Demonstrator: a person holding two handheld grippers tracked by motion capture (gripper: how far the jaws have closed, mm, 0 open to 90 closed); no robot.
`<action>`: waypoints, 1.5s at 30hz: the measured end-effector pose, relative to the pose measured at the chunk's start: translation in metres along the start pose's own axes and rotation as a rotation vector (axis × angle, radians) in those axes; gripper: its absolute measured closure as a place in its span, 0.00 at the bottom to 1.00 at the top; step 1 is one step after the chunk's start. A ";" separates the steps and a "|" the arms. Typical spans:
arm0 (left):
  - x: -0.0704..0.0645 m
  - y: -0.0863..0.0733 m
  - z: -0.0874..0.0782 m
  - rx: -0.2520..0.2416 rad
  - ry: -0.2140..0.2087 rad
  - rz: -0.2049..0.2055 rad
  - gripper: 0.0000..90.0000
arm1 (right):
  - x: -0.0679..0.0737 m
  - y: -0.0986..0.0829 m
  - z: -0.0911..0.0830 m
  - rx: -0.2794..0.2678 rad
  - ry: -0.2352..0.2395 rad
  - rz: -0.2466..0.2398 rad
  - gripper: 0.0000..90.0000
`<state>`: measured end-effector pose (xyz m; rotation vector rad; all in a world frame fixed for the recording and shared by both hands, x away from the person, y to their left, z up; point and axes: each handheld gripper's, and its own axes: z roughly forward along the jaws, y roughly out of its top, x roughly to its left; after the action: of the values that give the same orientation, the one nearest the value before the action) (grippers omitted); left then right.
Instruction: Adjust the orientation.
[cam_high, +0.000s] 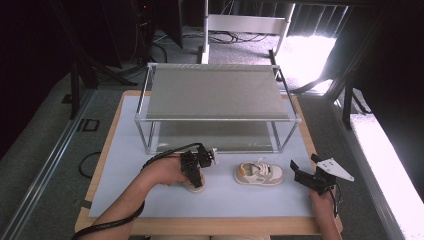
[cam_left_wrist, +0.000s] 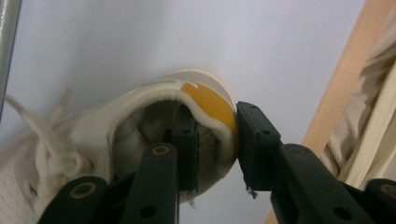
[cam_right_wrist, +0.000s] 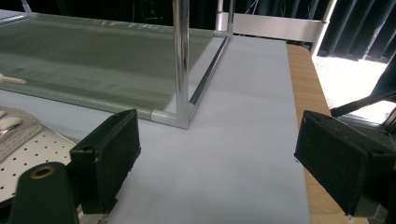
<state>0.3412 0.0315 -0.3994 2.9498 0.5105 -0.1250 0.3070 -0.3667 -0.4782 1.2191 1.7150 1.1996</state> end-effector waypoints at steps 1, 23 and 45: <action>0.000 0.000 0.000 0.000 0.000 0.000 0.82 | 0.000 0.000 0.000 0.000 0.000 0.000 0.15; -0.039 -0.001 0.000 0.055 0.033 0.315 0.73 | 0.000 0.000 0.000 -0.002 0.001 0.006 0.15; -0.032 -0.006 0.007 -0.014 0.044 0.197 0.52 | -0.005 0.004 0.005 0.116 0.002 0.101 0.14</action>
<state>0.3086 0.0260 -0.4034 2.9745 0.2226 -0.0342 0.3144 -0.3697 -0.4758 1.3883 1.7633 1.1735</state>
